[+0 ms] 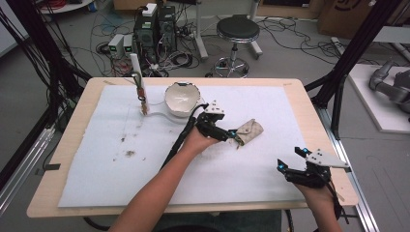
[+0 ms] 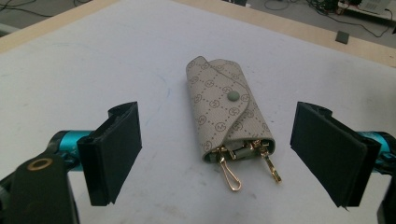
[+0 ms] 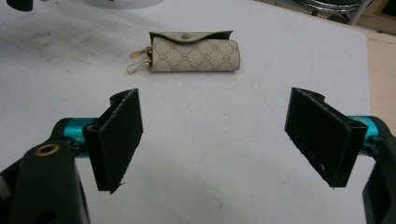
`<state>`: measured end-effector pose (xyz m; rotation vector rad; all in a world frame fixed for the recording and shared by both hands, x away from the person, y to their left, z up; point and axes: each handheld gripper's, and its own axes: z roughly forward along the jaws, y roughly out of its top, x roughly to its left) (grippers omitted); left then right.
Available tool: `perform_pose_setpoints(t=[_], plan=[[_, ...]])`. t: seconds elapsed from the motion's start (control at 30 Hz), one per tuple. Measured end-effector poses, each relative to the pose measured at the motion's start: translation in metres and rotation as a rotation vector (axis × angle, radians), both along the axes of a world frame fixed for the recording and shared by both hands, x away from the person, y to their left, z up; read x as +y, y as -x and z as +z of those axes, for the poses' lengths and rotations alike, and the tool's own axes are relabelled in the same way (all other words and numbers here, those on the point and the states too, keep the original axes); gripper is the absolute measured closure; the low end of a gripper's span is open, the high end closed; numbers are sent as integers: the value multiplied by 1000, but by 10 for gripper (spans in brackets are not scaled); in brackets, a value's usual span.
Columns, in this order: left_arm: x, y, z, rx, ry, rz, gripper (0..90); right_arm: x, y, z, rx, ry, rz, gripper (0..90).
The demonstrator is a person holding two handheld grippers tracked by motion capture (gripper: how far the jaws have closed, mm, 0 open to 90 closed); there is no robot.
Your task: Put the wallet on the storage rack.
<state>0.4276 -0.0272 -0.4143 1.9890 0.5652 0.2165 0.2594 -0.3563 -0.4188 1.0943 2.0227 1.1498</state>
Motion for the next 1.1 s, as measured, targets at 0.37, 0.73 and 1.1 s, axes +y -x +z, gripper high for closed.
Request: perform_pose_setpoints(t=[0.37, 0.73, 1.1], plan=[[-32, -7, -12, 23, -47, -28, 162, -3, 1, -4, 13, 7, -2, 195], [-58, -7, -34, 45, -80, -31, 162, -1, 2, -4, 17, 13, 0, 195], [-70, -8, -37, 49, -198, -8, 162, -1, 1, -4, 14, 17, 2, 195]])
